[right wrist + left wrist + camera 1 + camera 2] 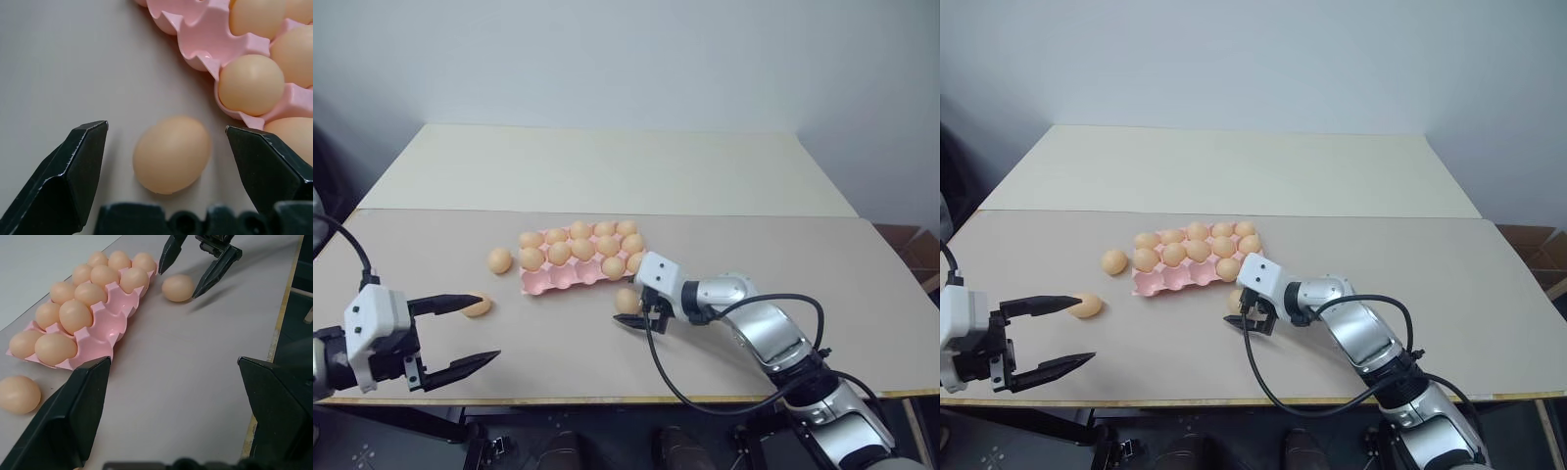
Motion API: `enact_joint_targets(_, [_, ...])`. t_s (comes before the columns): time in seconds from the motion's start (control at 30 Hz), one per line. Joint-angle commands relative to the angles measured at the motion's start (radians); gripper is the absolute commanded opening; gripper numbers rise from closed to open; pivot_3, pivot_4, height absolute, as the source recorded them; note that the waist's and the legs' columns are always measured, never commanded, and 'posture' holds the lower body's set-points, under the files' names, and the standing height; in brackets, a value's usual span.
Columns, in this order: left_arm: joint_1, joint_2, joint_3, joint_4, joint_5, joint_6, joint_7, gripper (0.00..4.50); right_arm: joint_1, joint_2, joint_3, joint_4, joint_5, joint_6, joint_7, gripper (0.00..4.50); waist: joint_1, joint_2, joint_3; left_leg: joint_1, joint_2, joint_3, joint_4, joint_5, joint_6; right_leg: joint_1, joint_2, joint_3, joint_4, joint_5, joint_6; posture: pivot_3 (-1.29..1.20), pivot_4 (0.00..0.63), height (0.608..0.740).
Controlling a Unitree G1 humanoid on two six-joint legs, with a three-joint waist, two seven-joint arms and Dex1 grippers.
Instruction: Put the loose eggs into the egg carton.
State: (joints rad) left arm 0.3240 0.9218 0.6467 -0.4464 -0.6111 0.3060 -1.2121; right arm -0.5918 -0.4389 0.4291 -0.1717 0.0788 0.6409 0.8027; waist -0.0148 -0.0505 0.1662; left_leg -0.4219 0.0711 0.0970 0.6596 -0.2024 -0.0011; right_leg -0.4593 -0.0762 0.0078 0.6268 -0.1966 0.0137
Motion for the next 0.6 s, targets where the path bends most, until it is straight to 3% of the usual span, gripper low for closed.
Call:
enact_joint_targets(0.03, [0.003,-0.004,0.012,-0.029,0.001,-0.012,0.007,4.50,-0.029,0.023,0.008,0.036,-0.020,-0.033,-0.006,4.46,-0.001,0.000,0.000,0.000,0.000,0.000,0.000,0.000,0.000,0.000,0.000,0.000,0.000,0.000,0.000,0.00,0.150,0.740])
enact_joint_targets(0.1, [0.004,-0.008,0.011,-0.028,0.008,-0.016,0.011,4.50,-0.037,0.037,0.007,0.063,-0.015,-0.038,0.010,4.46,-0.001,0.000,0.000,0.000,0.000,0.000,0.000,0.000,0.000,0.000,0.000,0.000,0.000,0.000,0.000,0.00,0.150,0.740])
enact_joint_targets(0.2, [0.005,-0.012,0.011,-0.027,0.014,-0.018,0.012,4.50,-0.041,0.056,0.002,0.086,-0.004,-0.043,0.026,3.89,-0.003,0.000,0.000,0.000,0.000,0.000,0.000,0.000,0.000,0.000,0.001,0.000,0.000,0.000,0.000,0.00,0.150,0.740])
enact_joint_targets(0.33, [0.008,-0.017,0.012,-0.029,0.017,-0.017,0.013,4.50,-0.045,0.064,0.012,0.099,-0.023,-0.045,0.031,2.51,-0.003,0.000,0.000,0.000,0.000,0.000,0.000,0.000,0.000,0.000,0.000,0.000,0.000,0.000,0.000,0.00,0.150,0.740])
enact_joint_targets(0.4, [0.007,-0.018,0.012,-0.028,0.019,-0.017,0.014,4.50,-0.039,0.057,0.019,0.091,-0.034,-0.052,0.032,2.13,-0.003,0.000,0.000,0.000,0.000,0.000,0.000,0.000,0.000,0.000,0.000,0.000,0.000,0.000,0.000,0.00,0.150,0.740])
enact_joint_targets(0.6, [0.027,-0.023,0.028,-0.032,0.022,-0.015,0.012,4.50,-0.027,0.024,-0.013,-0.035,-0.021,-0.019,0.034,2.02,-0.002,0.000,0.000,0.000,0.000,0.000,0.000,0.000,-0.001,0.000,0.000,0.000,0.000,0.000,0.000,0.00,0.150,0.740])
